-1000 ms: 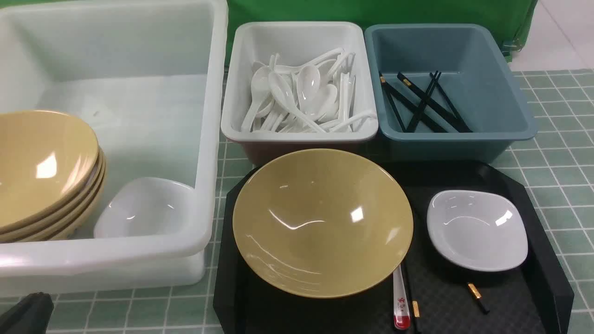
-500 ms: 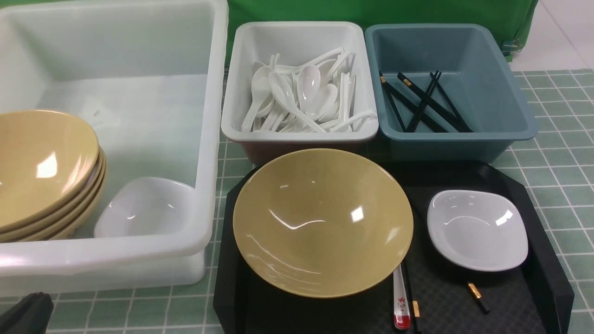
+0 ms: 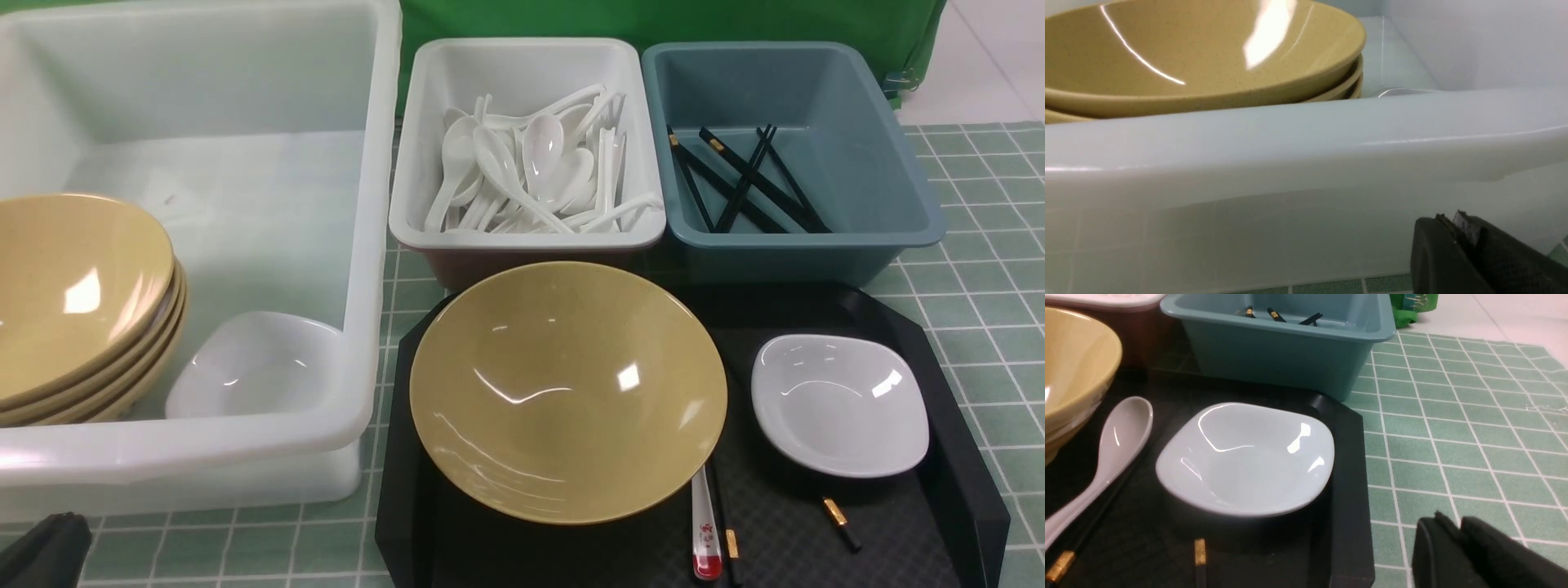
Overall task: On blue table put chopsticks spoon bowls plates into blue grey white boxes.
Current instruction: 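Grasp the large bowl on the tray by its rim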
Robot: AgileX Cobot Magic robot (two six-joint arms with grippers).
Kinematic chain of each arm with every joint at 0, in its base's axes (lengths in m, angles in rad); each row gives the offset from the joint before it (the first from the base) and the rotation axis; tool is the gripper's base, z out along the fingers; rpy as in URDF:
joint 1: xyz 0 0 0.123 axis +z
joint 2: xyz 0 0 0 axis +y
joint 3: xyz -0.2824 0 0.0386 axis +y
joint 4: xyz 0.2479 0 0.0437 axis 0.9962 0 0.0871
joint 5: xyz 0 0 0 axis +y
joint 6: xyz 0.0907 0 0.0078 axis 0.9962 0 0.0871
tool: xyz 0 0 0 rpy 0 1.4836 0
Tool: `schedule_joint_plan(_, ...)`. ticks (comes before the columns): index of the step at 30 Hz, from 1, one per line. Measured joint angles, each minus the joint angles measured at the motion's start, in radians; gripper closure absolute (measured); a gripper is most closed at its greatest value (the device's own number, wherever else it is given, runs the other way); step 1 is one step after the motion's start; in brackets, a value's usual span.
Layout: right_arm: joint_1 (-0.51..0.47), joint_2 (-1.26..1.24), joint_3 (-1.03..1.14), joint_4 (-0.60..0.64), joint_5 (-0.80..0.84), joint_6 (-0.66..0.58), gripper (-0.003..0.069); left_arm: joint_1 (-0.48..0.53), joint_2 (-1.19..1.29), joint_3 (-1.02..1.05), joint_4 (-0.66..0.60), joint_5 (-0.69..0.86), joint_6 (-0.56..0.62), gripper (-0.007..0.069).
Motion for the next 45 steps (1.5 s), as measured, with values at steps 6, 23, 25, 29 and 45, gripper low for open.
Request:
schedule_joint_plan(6, 0.000, 0.000, 0.000, 0.000, -0.001, -0.014, 0.0538, 0.000, 0.000, 0.004, 0.003, -0.074, 0.000, 0.0622)
schedule_joint_plan(23, 0.000, 0.000, 0.004, 0.000, -0.651, 0.092, 0.0521, 0.000, 0.000, 0.004, 0.003, -0.813, 0.000, 0.0622)
schedule_joint_plan(25, 0.000, 0.000, 0.004, 0.000, -0.750, 0.194, 0.0519, 0.000, 0.000, 0.004, 0.003, -0.897, -0.005, 0.0622)
schedule_joint_plan(29, 0.000, 0.000, 0.004, 0.000, -0.920, 0.332, 0.0517, 0.000, 0.000, 0.004, -0.006, -1.081, -0.145, 0.0622)
schedule_joint_plan(45, 0.000, 0.273, -0.410, 0.000, -0.265, 0.091, 0.0517, -0.003, 0.533, -0.613, 0.048, -0.501, -0.335, 0.0622)
